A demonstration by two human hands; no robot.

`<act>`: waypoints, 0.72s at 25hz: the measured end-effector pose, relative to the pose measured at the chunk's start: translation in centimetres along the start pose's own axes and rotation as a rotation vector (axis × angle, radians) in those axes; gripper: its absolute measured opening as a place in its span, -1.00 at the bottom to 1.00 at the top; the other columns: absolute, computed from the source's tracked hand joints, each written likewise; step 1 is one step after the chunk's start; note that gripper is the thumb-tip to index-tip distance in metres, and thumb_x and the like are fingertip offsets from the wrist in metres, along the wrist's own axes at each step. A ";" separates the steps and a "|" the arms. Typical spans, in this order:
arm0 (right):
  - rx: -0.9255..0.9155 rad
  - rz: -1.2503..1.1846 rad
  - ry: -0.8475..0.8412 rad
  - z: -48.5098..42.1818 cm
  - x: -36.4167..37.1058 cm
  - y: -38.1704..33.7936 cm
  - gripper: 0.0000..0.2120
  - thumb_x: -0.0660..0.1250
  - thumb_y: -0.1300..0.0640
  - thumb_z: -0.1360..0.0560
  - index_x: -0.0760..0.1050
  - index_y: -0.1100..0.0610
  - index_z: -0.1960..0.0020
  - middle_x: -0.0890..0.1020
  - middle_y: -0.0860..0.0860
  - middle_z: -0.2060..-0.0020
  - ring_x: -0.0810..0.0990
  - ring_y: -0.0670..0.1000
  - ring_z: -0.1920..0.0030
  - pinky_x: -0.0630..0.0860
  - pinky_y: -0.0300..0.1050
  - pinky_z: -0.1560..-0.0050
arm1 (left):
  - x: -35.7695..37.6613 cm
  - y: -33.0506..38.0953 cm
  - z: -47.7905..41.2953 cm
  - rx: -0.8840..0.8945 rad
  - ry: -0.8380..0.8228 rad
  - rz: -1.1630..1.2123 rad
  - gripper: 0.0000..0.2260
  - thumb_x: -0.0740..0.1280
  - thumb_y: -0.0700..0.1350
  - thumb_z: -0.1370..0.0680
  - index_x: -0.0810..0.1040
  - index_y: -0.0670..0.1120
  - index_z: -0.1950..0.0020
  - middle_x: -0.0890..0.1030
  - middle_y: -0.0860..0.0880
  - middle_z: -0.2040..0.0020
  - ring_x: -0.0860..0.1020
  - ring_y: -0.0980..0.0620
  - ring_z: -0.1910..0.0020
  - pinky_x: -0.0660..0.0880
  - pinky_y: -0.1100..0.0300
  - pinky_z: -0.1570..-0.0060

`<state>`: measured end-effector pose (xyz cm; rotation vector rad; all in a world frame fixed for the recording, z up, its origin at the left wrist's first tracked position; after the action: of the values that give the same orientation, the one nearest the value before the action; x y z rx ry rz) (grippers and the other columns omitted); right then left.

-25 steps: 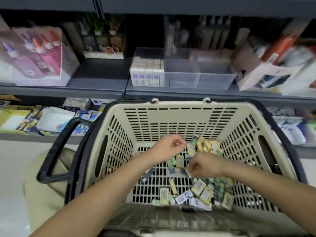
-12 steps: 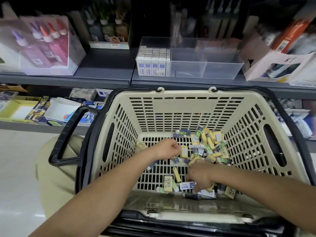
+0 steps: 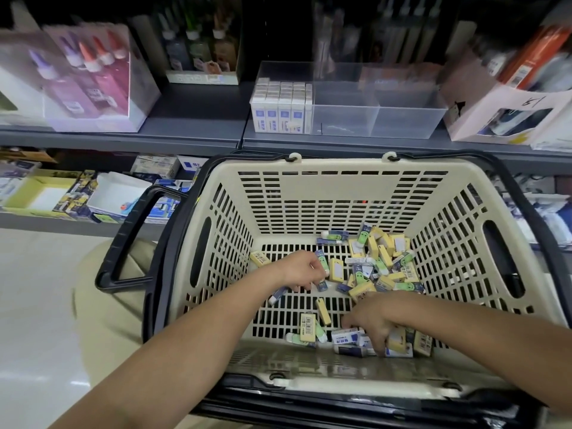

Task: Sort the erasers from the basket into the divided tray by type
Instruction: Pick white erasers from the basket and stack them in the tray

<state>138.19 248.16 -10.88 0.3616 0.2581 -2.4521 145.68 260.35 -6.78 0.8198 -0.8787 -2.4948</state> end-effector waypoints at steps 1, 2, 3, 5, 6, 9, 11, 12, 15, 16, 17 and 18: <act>-0.005 -0.007 0.006 0.0 0.0 0.0 -0.16 0.46 0.06 -0.38 0.05 0.04 -0.50 0.26 0.06 -0.45 0.29 0.14 -0.39 0.33 0.03 -0.27 | 0.1 0.0 0.0 0.000 -0.005 0.000 -0.81 0.19 -0.10 -0.60 0.48 -0.15 -0.13 0.58 -0.12 -0.07 0.53 0.02 0.10 0.44 0.25 0.33; -0.009 -0.023 0.011 0.0 0.0 0.0 -0.17 0.47 0.07 -0.37 0.07 0.05 -0.49 0.27 0.06 -0.44 0.30 0.14 -0.38 0.34 0.02 -0.25 | 0.2 -0.1 -0.1 0.000 -0.012 -0.004 -0.82 0.19 -0.10 -0.60 0.47 -0.14 -0.12 0.58 -0.10 -0.05 0.53 0.02 0.11 0.44 0.26 0.34; -0.011 -0.040 0.014 0.0 -0.1 0.1 -0.19 0.47 0.07 -0.37 0.11 0.06 -0.49 0.28 0.07 -0.43 0.31 0.14 -0.37 0.35 0.01 -0.23 | 0.4 -0.2 -0.1 0.001 -0.022 -0.009 -0.84 0.19 -0.10 -0.59 0.47 -0.12 -0.11 0.57 -0.07 -0.02 0.53 0.03 0.11 0.44 0.27 0.35; -0.015 -0.059 0.019 -0.1 -0.2 0.1 -0.23 0.47 0.06 -0.37 0.17 0.10 -0.46 0.32 0.08 -0.41 0.33 0.14 -0.35 0.37 0.01 -0.22 | 0.8 -0.3 -0.3 -0.001 -0.039 -0.022 -0.87 0.19 -0.12 -0.59 0.47 -0.10 -0.08 0.55 -0.03 0.01 0.53 0.05 0.13 0.44 0.28 0.35; -0.018 -0.064 0.025 0.0 -0.2 0.1 -0.25 0.47 0.05 -0.36 0.20 0.11 -0.45 0.33 0.09 -0.39 0.35 0.14 -0.34 0.39 0.01 -0.22 | 0.8 -0.4 -0.3 -0.004 -0.043 -0.028 -0.88 0.19 -0.12 -0.59 0.47 -0.08 -0.06 0.55 -0.01 0.02 0.53 0.06 0.14 0.44 0.29 0.35; -0.036 -0.109 0.047 0.1 -0.3 0.3 -0.28 0.47 0.06 -0.37 0.23 0.12 -0.44 0.35 0.10 -0.39 0.35 0.14 -0.33 0.38 -0.01 -0.22 | 0.8 -0.5 -0.5 -0.008 -0.043 -0.023 -0.91 0.19 -0.11 -0.59 0.47 -0.05 -0.02 0.55 0.03 0.08 0.53 0.12 0.19 0.45 0.29 0.33; -0.048 -0.149 0.057 0.2 -0.2 0.2 -0.28 0.47 0.09 -0.37 0.23 0.12 -0.44 0.35 0.10 -0.38 0.36 0.14 -0.33 0.38 -0.03 -0.23 | 0.9 -0.5 -0.5 -0.007 -0.046 -0.027 -0.91 0.19 -0.11 -0.59 0.47 -0.05 -0.03 0.55 0.04 0.08 0.53 0.13 0.19 0.45 0.29 0.32; -0.053 -0.169 0.065 0.3 -0.2 0.1 -0.29 0.47 0.11 -0.37 0.24 0.12 -0.43 0.36 0.11 -0.37 0.36 0.14 -0.32 0.38 -0.05 -0.22 | 1.0 -0.5 -0.5 -0.004 -0.050 -0.037 -0.90 0.19 -0.11 -0.59 0.47 -0.05 -0.03 0.55 0.02 0.06 0.53 0.11 0.17 0.45 0.29 0.33; -0.087 -0.258 0.100 1.0 -0.7 0.2 -0.41 0.45 0.15 -0.38 0.35 0.13 -0.35 0.46 0.11 -0.23 0.43 0.12 -0.20 0.36 -0.14 -0.01 | 1.2 -0.3 -0.5 -0.001 -0.067 -0.055 -0.87 0.21 -0.11 -0.58 0.49 -0.09 -0.08 0.55 -0.02 -0.02 0.54 0.06 0.10 0.46 0.27 0.30; -0.114 -0.314 0.118 1.3 -1.2 0.4 -0.50 0.45 0.16 -0.38 0.42 0.14 -0.28 0.50 0.10 -0.12 0.46 0.09 -0.11 0.36 -0.16 0.08 | 1.4 -0.1 -0.4 -0.004 -0.086 -0.052 -0.85 0.22 -0.09 -0.58 0.49 -0.09 -0.11 0.55 -0.03 -0.05 0.55 0.05 0.06 0.49 0.24 0.24; -0.139 -0.388 0.145 1.6 -1.7 0.7 -0.60 0.44 0.16 -0.38 0.48 0.14 -0.19 0.51 0.06 0.00 0.47 0.05 -0.01 0.35 -0.17 0.14 | 1.6 0.0 -0.2 -0.004 -0.122 -0.057 -0.81 0.25 -0.06 -0.58 0.48 -0.10 -0.15 0.55 -0.04 -0.08 0.55 0.04 0.01 0.51 0.20 0.15; -0.159 -0.463 0.178 2.0 -2.2 1.0 -0.69 0.44 0.15 -0.38 0.51 0.12 -0.10 0.51 0.00 0.09 0.47 0.00 0.08 0.35 -0.18 0.17 | 2.0 0.2 -0.1 -0.001 -0.177 -0.074 -0.74 0.28 -0.02 -0.56 0.47 -0.10 -0.21 0.55 -0.05 -0.13 0.55 0.02 -0.07 0.52 0.15 0.06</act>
<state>140.11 248.17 -8.42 0.4955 0.6737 -2.8257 144.23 259.15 -7.51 0.6494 -0.9206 -2.6643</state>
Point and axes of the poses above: each hand's wrist, its own z-axis away from the middle knuckle, its own x-axis out of the palm, y = z × x, the point moved 6 cm from there along -z, towards the middle knuckle
